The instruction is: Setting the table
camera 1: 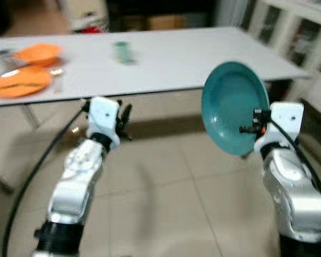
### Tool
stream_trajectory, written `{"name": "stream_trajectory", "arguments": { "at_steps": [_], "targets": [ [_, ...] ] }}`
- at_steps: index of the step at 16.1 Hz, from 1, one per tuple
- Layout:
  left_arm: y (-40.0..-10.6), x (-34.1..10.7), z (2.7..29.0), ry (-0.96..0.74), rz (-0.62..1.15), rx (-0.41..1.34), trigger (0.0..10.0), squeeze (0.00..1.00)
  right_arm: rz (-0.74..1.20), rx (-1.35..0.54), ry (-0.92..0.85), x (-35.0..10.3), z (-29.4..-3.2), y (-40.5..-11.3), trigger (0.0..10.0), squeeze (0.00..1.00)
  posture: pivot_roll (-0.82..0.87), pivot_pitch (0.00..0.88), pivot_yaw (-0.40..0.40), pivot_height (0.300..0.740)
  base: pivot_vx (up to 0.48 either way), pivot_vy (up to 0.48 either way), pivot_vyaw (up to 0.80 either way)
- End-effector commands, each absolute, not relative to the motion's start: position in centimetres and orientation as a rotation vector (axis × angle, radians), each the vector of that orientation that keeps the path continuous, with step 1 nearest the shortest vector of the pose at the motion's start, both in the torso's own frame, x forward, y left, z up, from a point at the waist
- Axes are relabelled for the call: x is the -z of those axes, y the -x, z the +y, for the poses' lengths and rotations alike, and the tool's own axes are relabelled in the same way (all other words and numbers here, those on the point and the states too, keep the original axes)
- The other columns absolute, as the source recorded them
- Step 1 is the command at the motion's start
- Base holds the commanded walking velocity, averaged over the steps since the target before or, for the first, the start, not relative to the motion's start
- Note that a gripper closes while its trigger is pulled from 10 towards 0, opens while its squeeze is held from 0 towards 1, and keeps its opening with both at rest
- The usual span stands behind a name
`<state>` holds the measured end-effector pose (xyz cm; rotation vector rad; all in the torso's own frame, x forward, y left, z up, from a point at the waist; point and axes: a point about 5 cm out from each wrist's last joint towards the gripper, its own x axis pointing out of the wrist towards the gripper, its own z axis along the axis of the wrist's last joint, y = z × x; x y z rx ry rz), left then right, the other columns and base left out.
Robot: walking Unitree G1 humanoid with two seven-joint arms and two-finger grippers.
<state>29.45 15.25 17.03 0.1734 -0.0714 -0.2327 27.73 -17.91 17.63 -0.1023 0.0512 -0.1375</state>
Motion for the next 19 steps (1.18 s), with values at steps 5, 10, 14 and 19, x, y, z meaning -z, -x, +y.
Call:
{"name": "stream_trajectory", "arguments": {
  "at_steps": [5, 10, 14, 19],
  "targets": [
    [-29.2, -16.6, 14.9, -0.147, -0.052, 0.238, 10.0, 0.00, -0.017, 0.062, -0.014, -18.3, -17.9, -27.4, 10.0, 0.00, 0.06, 0.000, 0.005, 0.740, 0.389, 0.000, 0.00],
    [-28.7, -16.1, 15.1, -0.139, -0.036, 0.231, 10.0, 0.00, -0.011, 0.022, -0.057, -17.8, -17.3, -27.3, 10.0, 0.00, 0.07, 0.000, -0.015, 0.740, 0.393, 0.000, 0.00],
    [-28.4, -15.9, 15.2, -0.150, -0.031, 0.221, 10.0, 0.00, -0.037, -0.036, -0.098, -18.2, -17.1, -27.3, 10.0, 0.00, 0.09, 0.000, -0.034, 0.740, 0.400, 0.000, 0.00],
    [-28.4, -16.1, 15.6, -0.159, -0.034, 0.213, 10.0, 0.00, -0.031, -0.040, -0.097, -17.9, -17.4, -27.6, 10.0, 0.00, 0.10, 0.000, -0.031, 0.740, 0.436, 0.000, 0.00]
  ]
}}
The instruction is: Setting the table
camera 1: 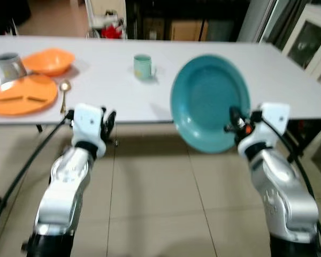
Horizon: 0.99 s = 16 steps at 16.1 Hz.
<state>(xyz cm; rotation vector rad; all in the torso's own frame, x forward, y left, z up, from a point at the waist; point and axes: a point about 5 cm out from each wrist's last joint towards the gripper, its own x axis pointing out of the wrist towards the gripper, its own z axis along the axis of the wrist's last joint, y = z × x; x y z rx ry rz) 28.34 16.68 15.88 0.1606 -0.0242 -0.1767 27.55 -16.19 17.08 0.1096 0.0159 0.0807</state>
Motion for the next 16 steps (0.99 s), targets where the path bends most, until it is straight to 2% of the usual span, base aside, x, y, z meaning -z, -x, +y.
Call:
{"name": "stream_trajectory", "arguments": {
  "at_steps": [1, 7, 11, 16],
  "targets": [
    [-28.5, -16.1, 15.6, -0.162, -0.035, 0.216, 10.0, 0.00, -0.030, -0.040, -0.094, -17.9, -17.5, -27.6, 10.0, 0.00, 0.10, 0.000, -0.027, 0.740, 0.446, 0.000, 0.00],
    [-28.5, -16.0, 15.3, -0.159, -0.033, 0.226, 10.0, 0.00, 0.016, -0.093, -0.253, -18.0, -17.6, -27.6, 10.0, 0.00, 0.08, 0.000, -0.024, 0.740, 0.445, 0.000, 0.00],
    [-28.4, -15.9, 15.0, -0.158, -0.032, 0.231, 10.0, 0.00, 0.079, -0.090, -0.279, -17.5, -17.9, -27.7, 10.0, 0.00, 0.08, 0.000, -0.028, 0.740, 0.444, 0.000, 0.00],
    [-28.5, -15.9, 15.0, -0.163, -0.032, 0.230, 10.0, 0.00, 0.167, -0.213, -0.369, -17.3, -16.9, -27.6, 10.0, 0.00, 0.08, 0.000, -0.032, 0.740, 0.445, 0.000, 0.00]
  ]
}}
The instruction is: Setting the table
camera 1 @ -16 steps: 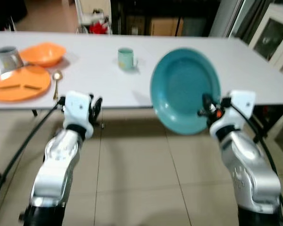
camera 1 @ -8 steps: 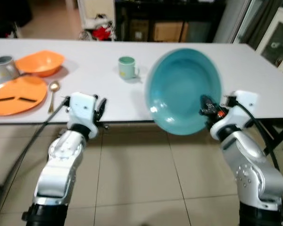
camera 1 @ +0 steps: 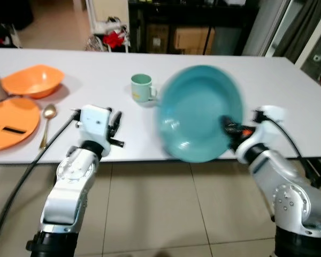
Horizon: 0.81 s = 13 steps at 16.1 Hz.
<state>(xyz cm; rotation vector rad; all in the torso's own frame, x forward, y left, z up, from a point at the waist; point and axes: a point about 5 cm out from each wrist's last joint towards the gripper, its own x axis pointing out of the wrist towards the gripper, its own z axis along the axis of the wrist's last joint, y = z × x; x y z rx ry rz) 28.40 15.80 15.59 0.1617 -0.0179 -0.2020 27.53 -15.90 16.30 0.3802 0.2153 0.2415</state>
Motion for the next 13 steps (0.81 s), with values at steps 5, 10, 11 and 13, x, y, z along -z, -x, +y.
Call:
{"name": "stream_trajectory", "arguments": {
  "at_steps": [5, 10, 11, 13],
  "targets": [
    [-28.5, -16.0, 15.2, -0.186, -0.021, 0.236, 10.0, 0.00, 0.304, -0.302, -0.426, -16.4, -15.9, -27.1, 10.0, 0.00, 0.08, 0.000, -0.030, 0.740, 0.424, 0.000, 0.00],
    [-28.3, -16.4, 16.0, -0.258, 0.009, 0.384, 10.0, 0.00, 0.470, -0.401, -0.688, -14.9, -14.6, -27.3, 10.0, 0.00, 0.08, 0.000, -0.019, 0.740, 0.000, 0.000, 0.00],
    [-28.3, -16.4, 16.0, -0.264, 0.014, 0.413, 10.0, 0.00, 0.505, -0.406, -0.724, -14.4, -14.4, -27.5, 10.0, 0.00, 0.08, 0.000, -0.018, 0.740, 0.000, 0.000, 0.00],
    [-28.2, -16.6, 15.9, -0.271, 0.036, 0.472, 10.0, 0.00, 0.615, -0.429, -0.796, -13.1, -13.7, -28.1, 10.0, 0.00, 0.08, 0.000, -0.012, 0.740, 0.000, 0.000, 0.00]
  ]
}}
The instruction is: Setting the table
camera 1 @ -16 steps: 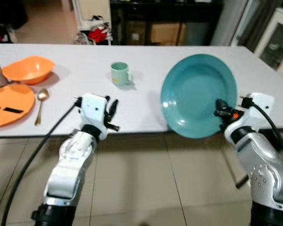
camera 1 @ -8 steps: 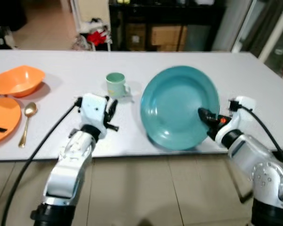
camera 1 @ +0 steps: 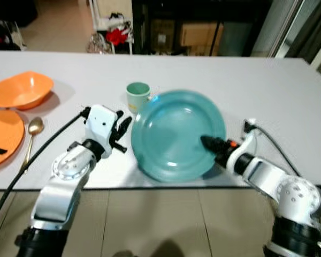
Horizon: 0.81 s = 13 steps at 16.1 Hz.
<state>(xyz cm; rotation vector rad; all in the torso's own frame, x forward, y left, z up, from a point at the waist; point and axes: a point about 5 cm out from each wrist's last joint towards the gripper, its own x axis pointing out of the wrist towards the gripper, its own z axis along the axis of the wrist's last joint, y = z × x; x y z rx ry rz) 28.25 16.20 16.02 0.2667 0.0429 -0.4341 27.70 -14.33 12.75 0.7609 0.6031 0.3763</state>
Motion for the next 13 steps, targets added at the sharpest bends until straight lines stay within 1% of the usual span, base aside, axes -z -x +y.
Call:
{"name": "stream_trajectory", "arguments": {
  "at_steps": [1, 2, 3, 4, 5, 7, 9, 11, 13],
  "targets": [
    [-28.2, -16.7, 16.0, -0.278, 0.050, 0.496, 10.0, 0.00, 0.653, -0.437, -0.842, -12.6, -13.4, -28.3, 10.0, 0.00, 0.08, 0.000, -0.012, 0.740, 0.000, 0.000, 0.00],
    [-28.1, -16.8, 16.0, -0.283, 0.060, 0.512, 10.0, 0.00, 0.677, -0.444, -0.876, -12.4, -13.2, -28.5, 10.0, 0.00, 0.08, 0.000, -0.012, 0.740, 0.000, 0.000, 0.00],
    [-27.9, -16.7, 16.4, -0.306, 0.082, 0.546, 10.0, 0.00, 0.704, -0.444, -0.938, -12.1, -13.0, -29.3, 10.0, 0.00, 0.08, 0.000, -0.008, 0.740, 0.000, 0.000, 0.00],
    [-27.7, -16.7, 16.5, -0.313, 0.090, 0.555, 10.0, 0.00, 0.716, -0.439, -0.957, -12.0, -12.9, -29.8, 10.0, 0.00, 0.09, 0.000, -0.006, 0.740, 0.000, 0.000, 0.00],
    [-27.5, -16.7, 16.8, -0.330, 0.107, 0.567, 10.0, 0.00, 0.743, -0.408, -1.000, -11.6, -12.8, -30.8, 10.0, 0.00, 0.10, 0.000, -0.006, 0.740, 0.000, 0.000, 0.00],
    [-27.3, -16.7, 17.3, -0.352, 0.123, 0.575, 10.0, 0.00, 0.770, -0.379, -1.051, -11.3, -12.6, -31.6, 10.0, 0.00, 0.10, 0.000, -0.006, 0.740, 0.000, 0.000, 0.00],
    [-27.0, -16.8, 17.8, -0.370, 0.145, 0.587, 10.0, 0.00, 0.862, -0.343, -1.066, -10.6, -11.9, -32.8, 10.0, 0.00, 0.11, 0.000, -0.009, 0.740, 0.000, 0.000, 0.00],
    [-26.9, -16.8, 17.9, -0.373, 0.152, 0.593, 10.0, 0.00, 0.891, -0.326, -1.059, -10.3, -11.7, -33.0, 10.0, 0.00, 0.11, 0.000, -0.011, 0.740, 0.000, 0.000, 0.00],
    [-26.5, -16.6, 17.9, -0.374, 0.173, 0.616, 10.0, 0.00, 0.949, -0.257, -1.035, -9.6, -11.8, -33.6, 10.0, 0.00, 0.11, 0.000, -0.017, 0.740, 0.000, 0.000, 0.00]
  ]
}}
